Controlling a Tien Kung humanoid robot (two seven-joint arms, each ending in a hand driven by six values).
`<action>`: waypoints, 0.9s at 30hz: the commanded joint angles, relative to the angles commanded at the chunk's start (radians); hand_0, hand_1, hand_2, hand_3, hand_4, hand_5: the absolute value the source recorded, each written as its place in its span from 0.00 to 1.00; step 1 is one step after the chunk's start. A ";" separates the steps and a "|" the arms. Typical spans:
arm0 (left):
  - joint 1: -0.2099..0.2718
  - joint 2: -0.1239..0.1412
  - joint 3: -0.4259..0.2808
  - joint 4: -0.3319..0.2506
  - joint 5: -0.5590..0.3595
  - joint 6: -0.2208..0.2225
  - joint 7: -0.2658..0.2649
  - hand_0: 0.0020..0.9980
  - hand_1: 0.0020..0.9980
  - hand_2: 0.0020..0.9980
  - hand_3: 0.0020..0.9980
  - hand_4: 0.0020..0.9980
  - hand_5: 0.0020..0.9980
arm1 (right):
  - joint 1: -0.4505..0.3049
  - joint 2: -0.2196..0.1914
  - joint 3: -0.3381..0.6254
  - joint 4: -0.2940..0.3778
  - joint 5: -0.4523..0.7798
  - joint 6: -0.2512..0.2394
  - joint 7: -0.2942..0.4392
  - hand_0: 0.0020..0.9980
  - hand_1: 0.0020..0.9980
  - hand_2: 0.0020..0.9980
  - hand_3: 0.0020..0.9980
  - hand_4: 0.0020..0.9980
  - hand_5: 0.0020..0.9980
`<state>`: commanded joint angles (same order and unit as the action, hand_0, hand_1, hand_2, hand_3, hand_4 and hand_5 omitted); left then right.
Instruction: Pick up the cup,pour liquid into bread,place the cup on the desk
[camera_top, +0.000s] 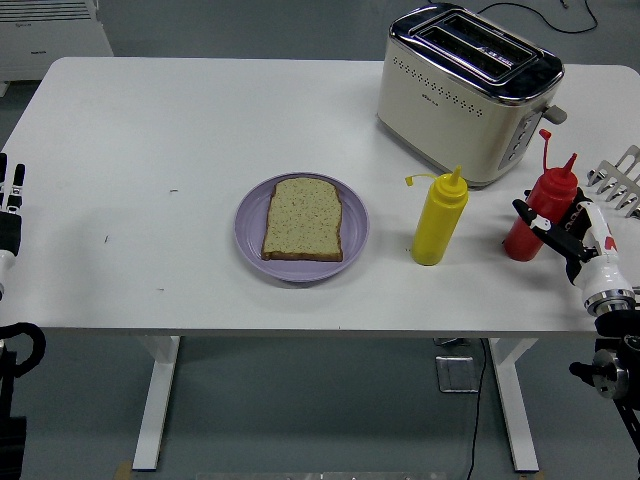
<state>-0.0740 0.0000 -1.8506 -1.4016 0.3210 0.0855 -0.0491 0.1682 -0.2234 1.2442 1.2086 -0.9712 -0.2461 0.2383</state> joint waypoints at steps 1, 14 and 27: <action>0.000 0.000 0.000 0.000 0.000 0.000 0.000 0.79 0.75 0.74 0.68 0.57 1.00 | 0.000 0.001 -0.002 0.001 0.006 -0.006 -0.004 0.59 0.39 0.38 0.54 0.94 0.28; 0.006 0.000 0.002 0.002 0.000 0.000 0.000 0.79 0.75 0.74 0.68 0.56 1.00 | 0.015 0.009 -0.030 0.016 0.082 -0.042 -0.014 0.37 0.26 0.28 0.37 0.94 0.30; 0.005 0.000 -0.004 0.002 0.000 0.001 0.000 0.79 0.75 0.74 0.68 0.57 1.00 | 0.029 0.016 -0.043 0.022 0.112 -0.092 -0.007 0.07 0.11 0.18 0.25 0.94 0.32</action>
<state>-0.0693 0.0000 -1.8546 -1.3999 0.3206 0.0862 -0.0496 0.1969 -0.2079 1.2017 1.2306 -0.8587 -0.3380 0.2312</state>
